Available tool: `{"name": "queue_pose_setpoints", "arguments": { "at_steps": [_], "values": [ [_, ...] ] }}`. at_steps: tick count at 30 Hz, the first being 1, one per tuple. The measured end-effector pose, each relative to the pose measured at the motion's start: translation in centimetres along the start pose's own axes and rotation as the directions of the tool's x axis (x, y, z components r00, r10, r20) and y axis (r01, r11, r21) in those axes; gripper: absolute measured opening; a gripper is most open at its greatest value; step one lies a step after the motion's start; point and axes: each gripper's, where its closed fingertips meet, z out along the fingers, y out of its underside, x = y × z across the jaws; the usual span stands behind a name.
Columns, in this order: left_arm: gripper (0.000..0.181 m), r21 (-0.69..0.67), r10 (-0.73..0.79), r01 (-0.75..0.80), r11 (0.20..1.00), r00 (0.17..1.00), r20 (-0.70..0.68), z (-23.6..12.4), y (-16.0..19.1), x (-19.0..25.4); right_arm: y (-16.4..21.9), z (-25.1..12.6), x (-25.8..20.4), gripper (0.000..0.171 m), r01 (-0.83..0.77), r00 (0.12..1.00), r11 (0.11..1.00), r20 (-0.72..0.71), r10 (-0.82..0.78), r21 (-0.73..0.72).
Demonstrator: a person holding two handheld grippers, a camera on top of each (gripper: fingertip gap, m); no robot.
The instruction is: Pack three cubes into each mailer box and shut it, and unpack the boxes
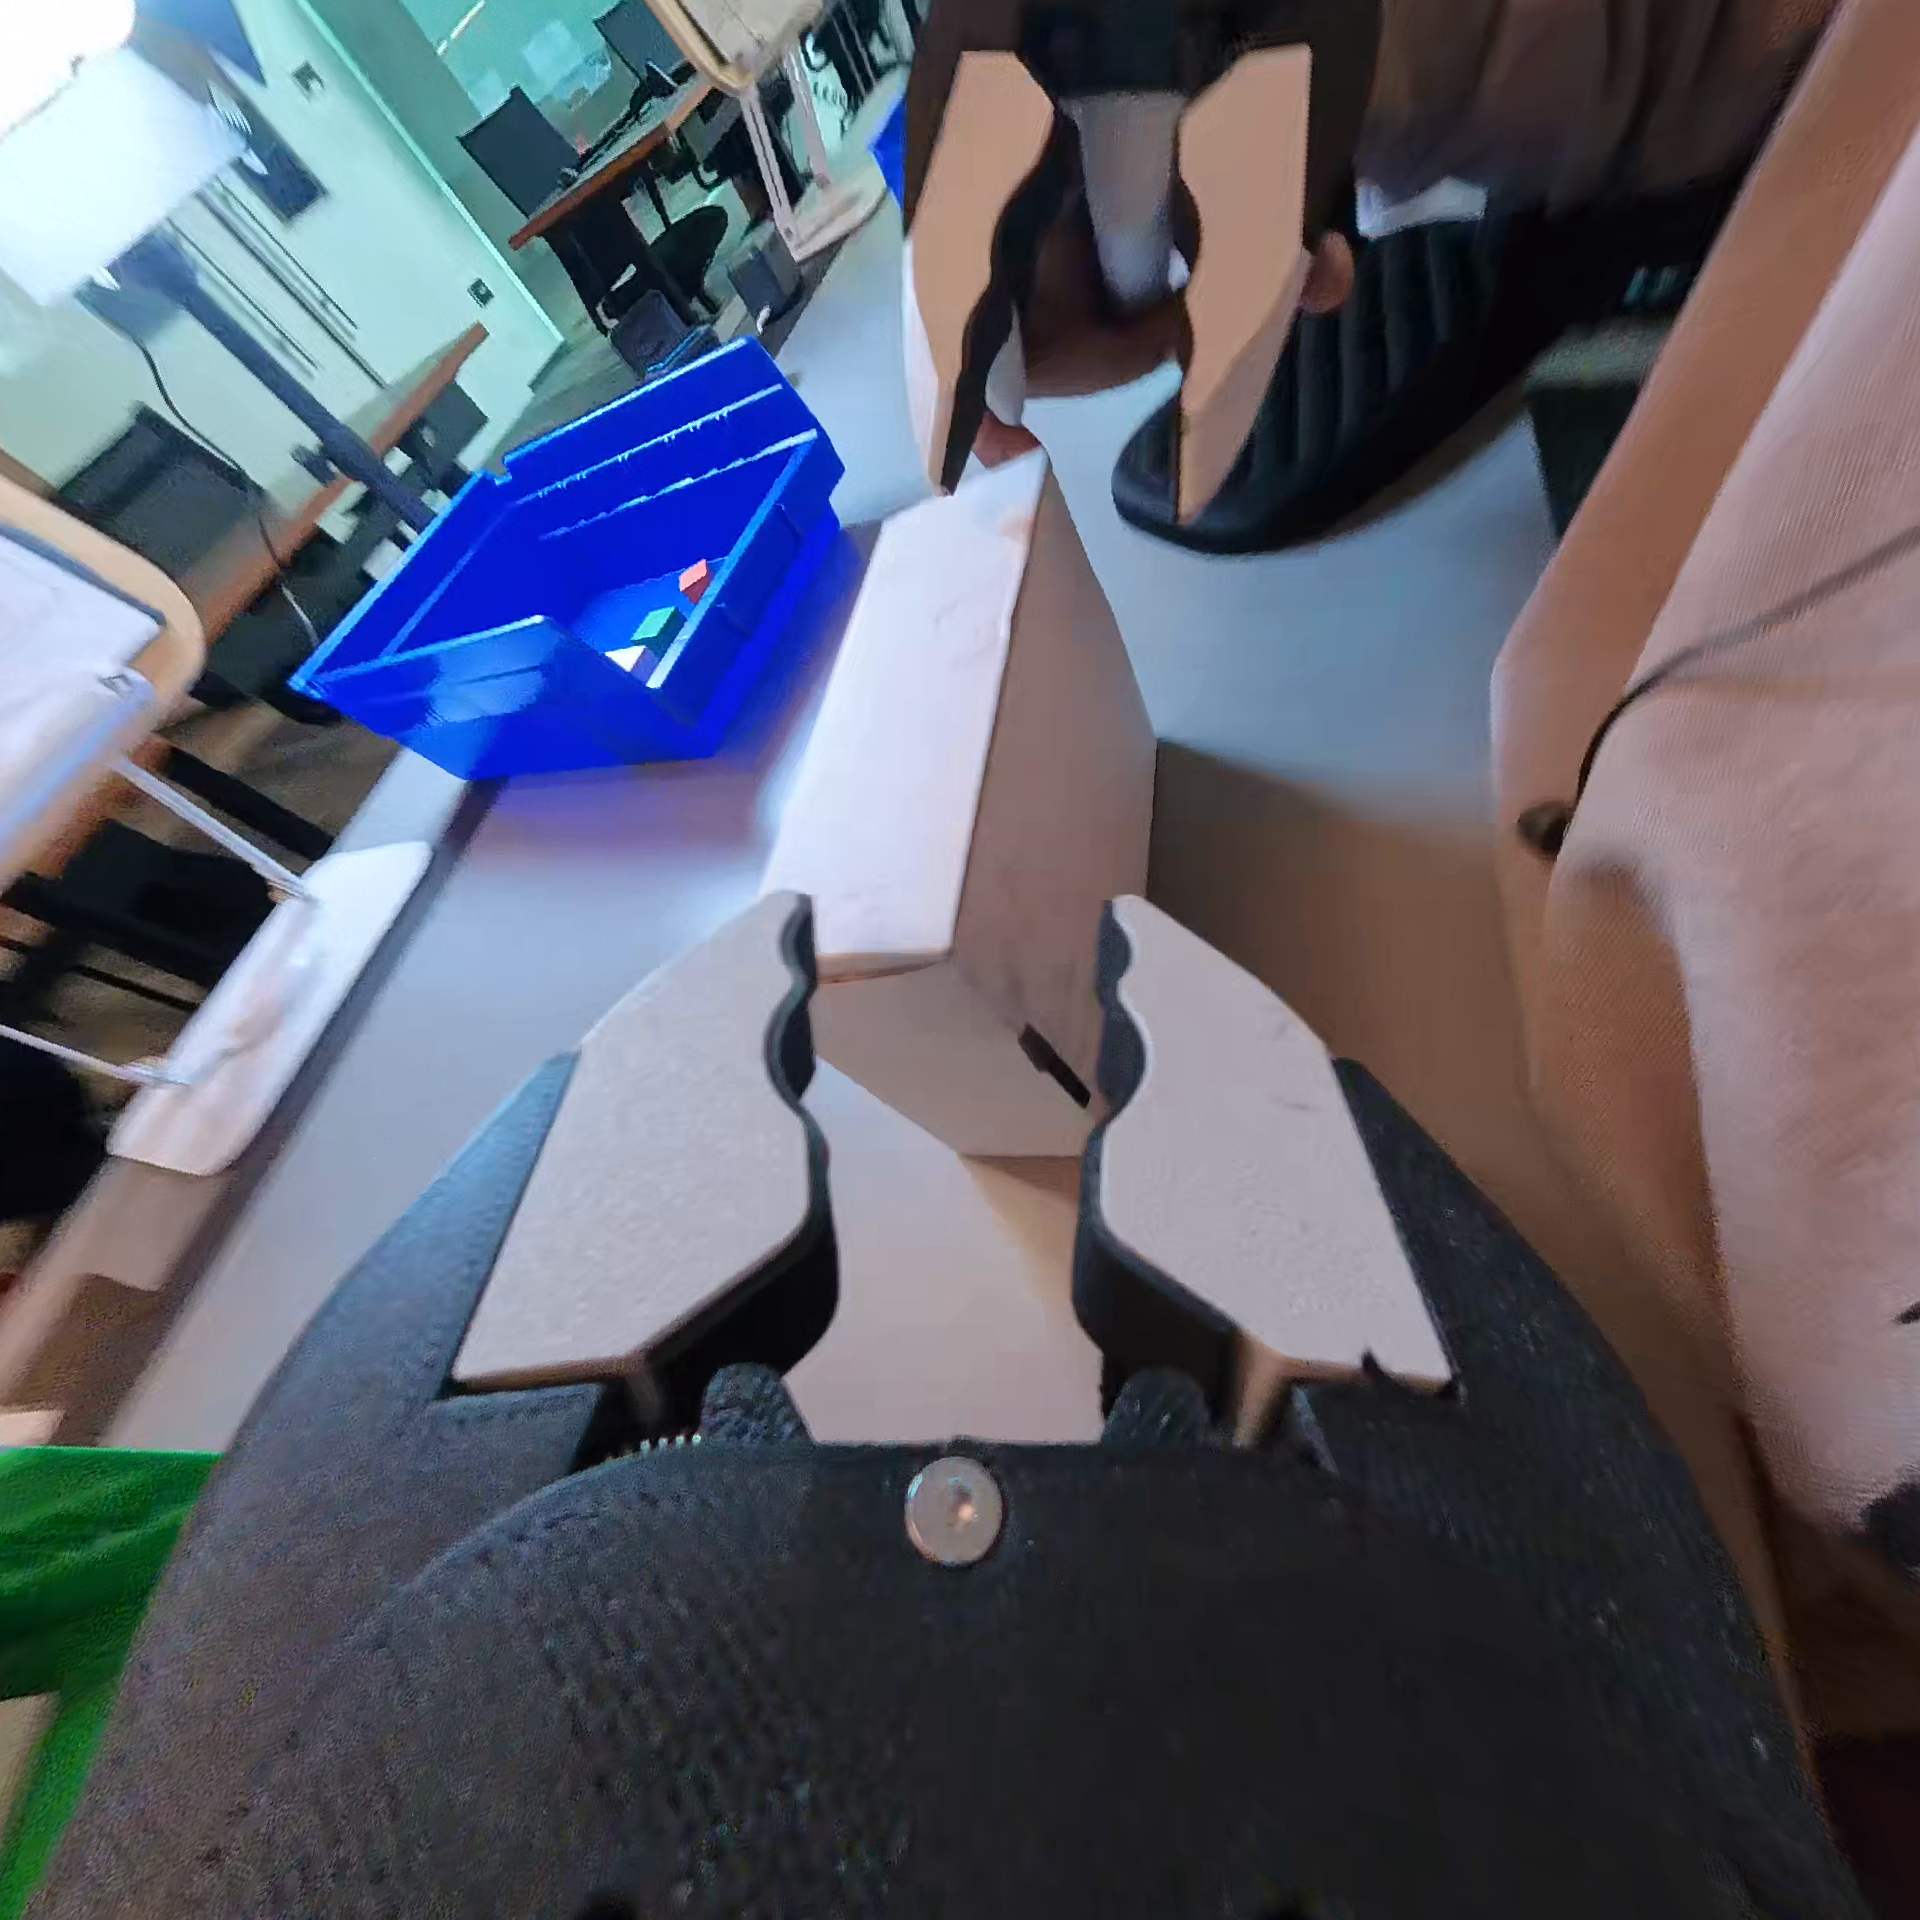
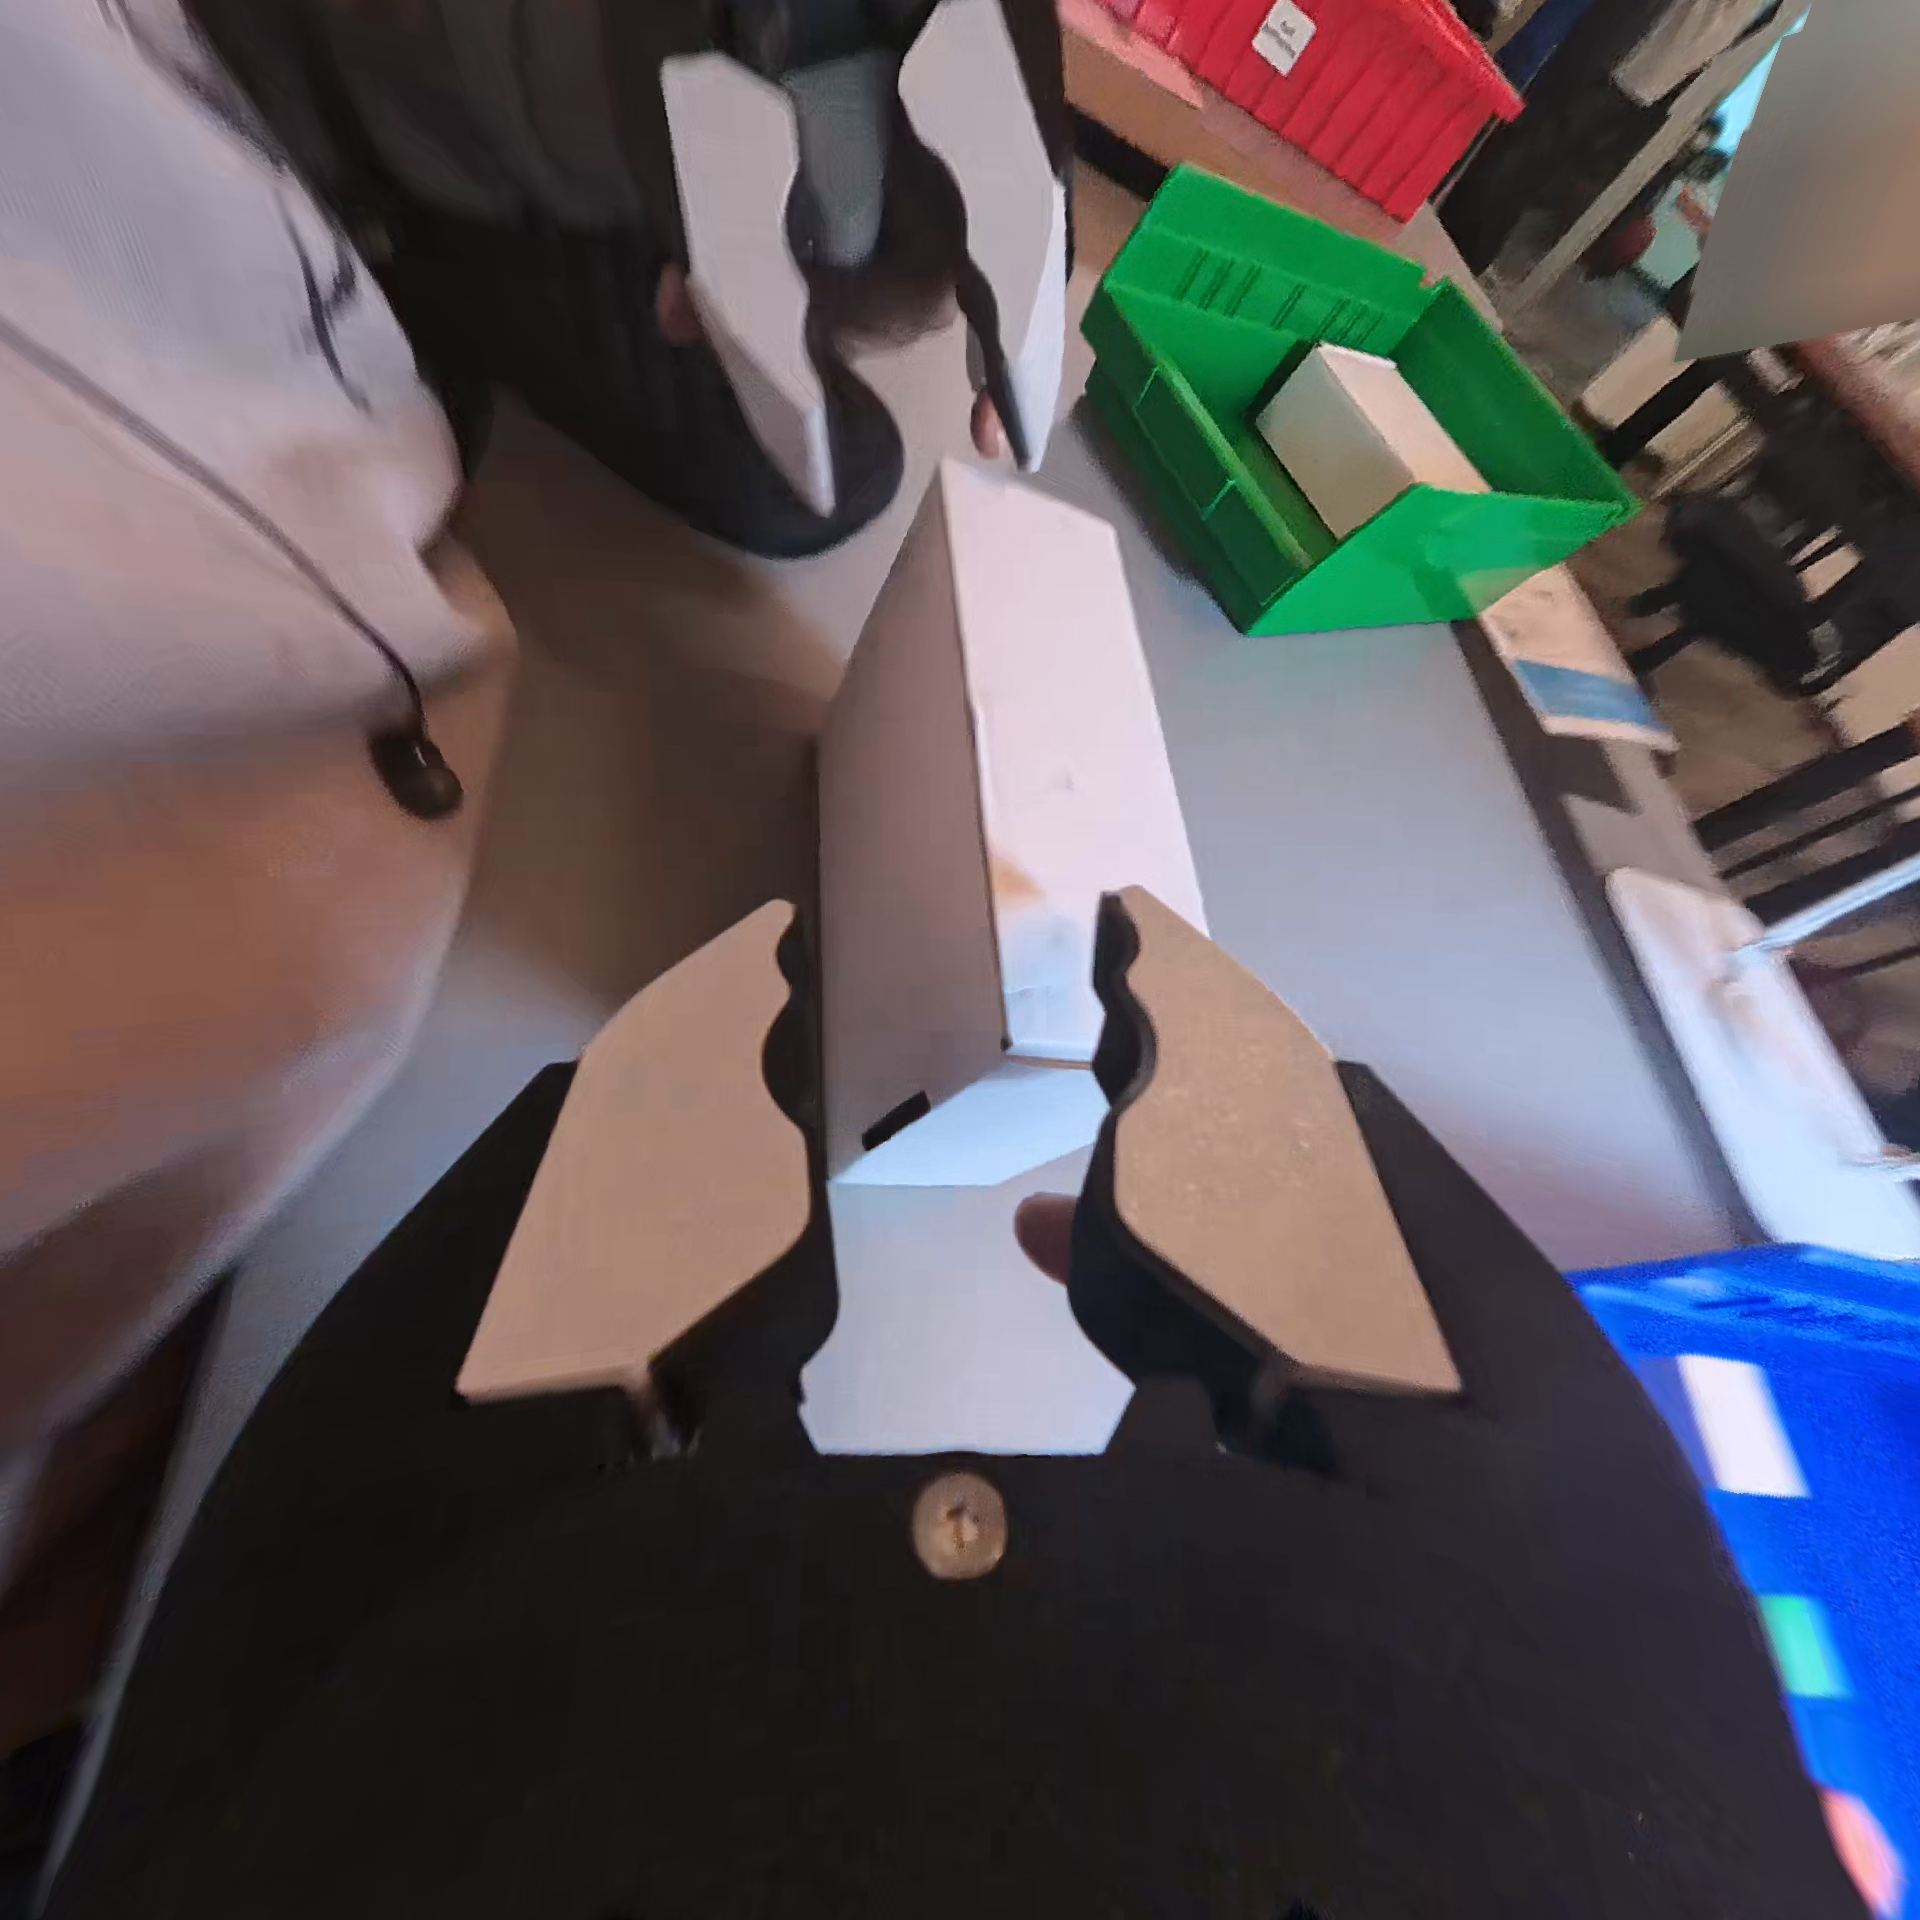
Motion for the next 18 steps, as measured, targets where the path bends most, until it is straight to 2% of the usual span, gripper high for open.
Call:
{"name": "queue_pose_setpoints", "arguments": {
  "at_steps": [3,6,8,10,12,14,16,18],
  "values": [
    [0.06,0.059,-0.228,0.232,0.971,0.971,-0.07,-0.8,-0.2,-2.0,-0.2,-1.2,1.7,0.065,-0.168,0.986,0.985,0.018,0.167,0.033],
    [0.082,-0.076,-0.485,0.481,0.873,0.849,-0.21,0.3,2.6,-2.2,1.8,-0.9,2.5,0.077,-0.324,0.943,0.946,0.069,0.325,-0.024],
    [0.079,-0.118,-0.542,0.531,0.839,0.795,-0.273,1.5,3.5,-1.2,2.6,0.1,2.1,0.076,-0.423,0.898,0.905,0.115,0.425,-0.038],
    [0.062,-0.153,-0.457,0.431,0.889,0.845,-0.278,2.4,4.2,-0.2,3.5,1.1,2.0,0.063,-0.41,0.905,0.91,0.095,0.414,-0.057],
    [0.063,-0.144,-0.311,0.285,0.948,0.925,-0.218,2.7,4.2,-0.8,3.4,1.2,2.3,0.061,-0.31,0.948,0.95,0.057,0.312,-0.039],
    [0.062,-0.112,-0.137,0.123,0.986,0.983,-0.122,2.9,3.9,-2.3,3.8,1.1,3.4,0.061,-0.154,0.988,0.986,-0.045,0.151,-0.07],
    [0.062,-0.119,0.07,-0.071,0.99,0.997,-0.01,3.4,4.1,-3.7,4.2,1.0,4.7,0.061,0.031,0.985,0.992,-0.165,-0.051,-0.122],
    [0.062,-0.109,0.222,-0.213,0.971,0.972,0.078,3.9,4.1,-4.7,4.6,0.8,5.8,0.061,0.155,0.948,0.973,-0.25,-0.195,-0.17]
  ]
}}
